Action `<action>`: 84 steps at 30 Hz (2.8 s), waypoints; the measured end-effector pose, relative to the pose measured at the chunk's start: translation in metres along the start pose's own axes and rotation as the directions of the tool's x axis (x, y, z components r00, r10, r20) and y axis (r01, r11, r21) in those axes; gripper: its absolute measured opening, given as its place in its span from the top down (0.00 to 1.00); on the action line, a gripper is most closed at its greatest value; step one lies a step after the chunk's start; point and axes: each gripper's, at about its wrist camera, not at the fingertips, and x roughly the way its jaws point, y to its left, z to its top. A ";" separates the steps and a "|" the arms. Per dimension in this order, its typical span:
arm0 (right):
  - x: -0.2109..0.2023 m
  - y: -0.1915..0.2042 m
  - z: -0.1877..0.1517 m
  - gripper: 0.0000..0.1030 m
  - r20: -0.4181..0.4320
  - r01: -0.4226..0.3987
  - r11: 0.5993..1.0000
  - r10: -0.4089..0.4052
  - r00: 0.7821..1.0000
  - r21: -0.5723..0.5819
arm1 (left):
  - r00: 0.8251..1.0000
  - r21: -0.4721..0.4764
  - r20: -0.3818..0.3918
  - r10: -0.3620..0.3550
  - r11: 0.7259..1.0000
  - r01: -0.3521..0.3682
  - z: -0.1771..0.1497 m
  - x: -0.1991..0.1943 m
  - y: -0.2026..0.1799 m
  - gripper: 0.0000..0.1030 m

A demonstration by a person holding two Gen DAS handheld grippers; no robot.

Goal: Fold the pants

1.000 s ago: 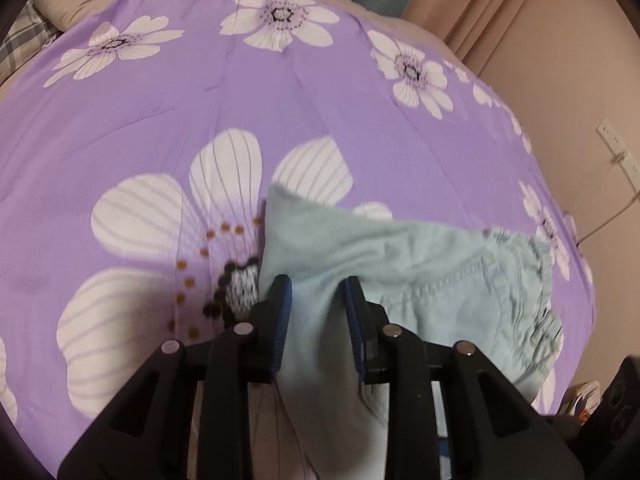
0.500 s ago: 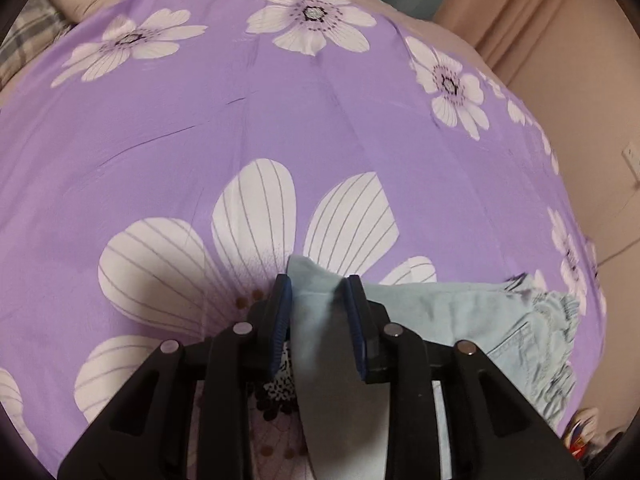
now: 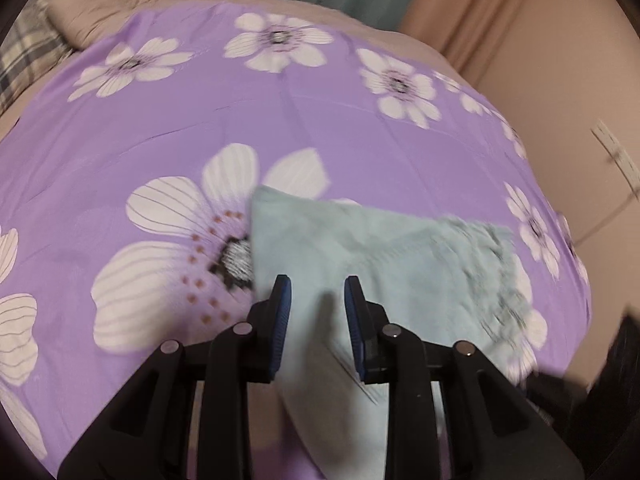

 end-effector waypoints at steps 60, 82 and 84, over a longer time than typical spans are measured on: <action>-0.024 -0.047 0.009 0.75 -0.017 0.193 0.981 -0.193 0.981 0.018 | 0.992 0.133 -0.084 0.089 0.988 -0.078 -0.080 -0.010 -0.039 0.54; -0.058 -0.082 -0.016 0.41 -0.015 0.084 0.965 -0.083 0.996 0.247 | 0.992 0.039 -0.054 0.117 0.993 -0.115 -0.071 -0.031 -0.022 0.34; -0.058 -0.091 -0.019 0.33 -0.022 0.072 0.950 -0.069 0.997 0.304 | 0.993 0.016 -0.051 0.104 0.995 -0.103 -0.070 -0.034 -0.019 0.30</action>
